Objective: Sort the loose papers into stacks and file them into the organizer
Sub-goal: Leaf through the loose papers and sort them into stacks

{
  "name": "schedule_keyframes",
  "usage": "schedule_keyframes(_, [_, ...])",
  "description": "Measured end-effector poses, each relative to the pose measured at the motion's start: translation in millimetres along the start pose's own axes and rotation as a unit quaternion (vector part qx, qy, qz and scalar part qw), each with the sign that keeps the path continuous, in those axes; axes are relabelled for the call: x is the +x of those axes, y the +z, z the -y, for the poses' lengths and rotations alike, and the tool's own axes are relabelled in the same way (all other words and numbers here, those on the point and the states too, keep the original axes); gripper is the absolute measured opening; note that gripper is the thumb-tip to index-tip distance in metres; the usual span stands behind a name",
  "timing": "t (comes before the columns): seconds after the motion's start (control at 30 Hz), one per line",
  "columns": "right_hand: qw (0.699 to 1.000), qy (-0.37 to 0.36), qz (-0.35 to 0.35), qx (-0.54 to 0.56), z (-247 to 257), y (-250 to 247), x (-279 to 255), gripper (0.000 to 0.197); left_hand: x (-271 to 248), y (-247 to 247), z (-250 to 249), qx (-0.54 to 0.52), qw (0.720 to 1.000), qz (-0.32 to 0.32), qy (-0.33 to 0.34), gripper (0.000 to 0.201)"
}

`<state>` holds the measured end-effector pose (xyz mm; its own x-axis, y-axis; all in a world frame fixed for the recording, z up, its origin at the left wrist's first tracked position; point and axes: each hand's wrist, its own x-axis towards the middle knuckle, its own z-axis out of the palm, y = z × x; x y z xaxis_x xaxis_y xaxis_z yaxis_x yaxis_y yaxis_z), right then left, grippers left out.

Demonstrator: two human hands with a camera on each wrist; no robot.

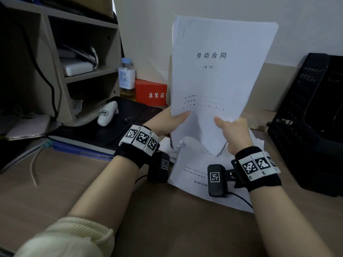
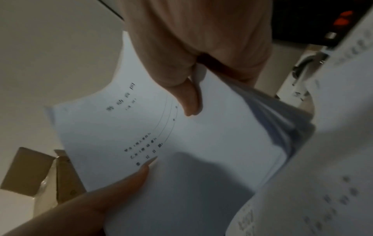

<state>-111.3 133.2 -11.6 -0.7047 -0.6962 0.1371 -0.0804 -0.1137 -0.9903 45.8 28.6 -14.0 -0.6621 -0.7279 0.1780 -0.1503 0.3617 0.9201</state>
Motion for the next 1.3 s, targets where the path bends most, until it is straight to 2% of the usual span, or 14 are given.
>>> schedule_keyframes(0.1, [0.999,-0.023,0.027,-0.028,7.5,-0.6,-0.9,0.017,-0.8,0.5,-6.7,-0.010,1.000,-0.023,0.014,0.041])
schedule_keyframes(0.23, [0.997,-0.020,0.052,-0.052,8.9,-0.2,-2.6,0.024,-1.9,-3.9,-13.0,0.001,0.995,-0.098,0.023,0.038])
schedule_keyframes(0.43, [0.995,-0.005,0.072,-0.071,8.9,-7.9,2.3,0.017,0.0,-9.7,-8.3,0.012,0.994,-0.108,0.007,0.039])
schedule_keyframes(0.53, [0.994,0.022,0.059,-0.092,10.6,-23.3,9.4,0.014,0.0,-10.9,-7.2,0.009,0.993,-0.116,0.005,0.035])
schedule_keyframes(0.67, [0.991,0.058,-0.008,-0.123,3.4,-43.4,22.2,0.035,1.4,-10.4,-5.0,0.035,0.993,-0.114,-0.008,0.033])
schedule_keyframes(0.77, [0.981,0.074,-0.049,-0.171,-6.3,-51.3,29.9,0.036,2.5,-11.9,-2.1,0.067,0.990,-0.122,-0.022,0.031])
schedule_keyframes(0.93, [0.965,0.139,-0.060,-0.212,-15.3,-56.7,32.1,0.042,2.1,-12.3,-1.1,0.082,0.990,-0.114,-0.032,0.035])
schedule_keyframes(1.07, [0.960,0.182,-0.031,-0.210,-17.5,-52.3,31.9,0.034,1.7,-11.5,-1.5,0.081,0.990,-0.108,-0.038,0.035])
schedule_keyframes(1.23, [0.961,0.171,-0.061,-0.209,-23.5,-55.9,40.2,0.058,0.5,-13.8,-4.1,0.063,0.989,-0.125,-0.038,0.033])
schedule_keyframes(1.3, [0.961,0.181,-0.064,-0.200,-27.0,-58.8,43.6,0.059,0.3,-15.0,-5.4,0.060,0.989,-0.129,-0.036,0.033])
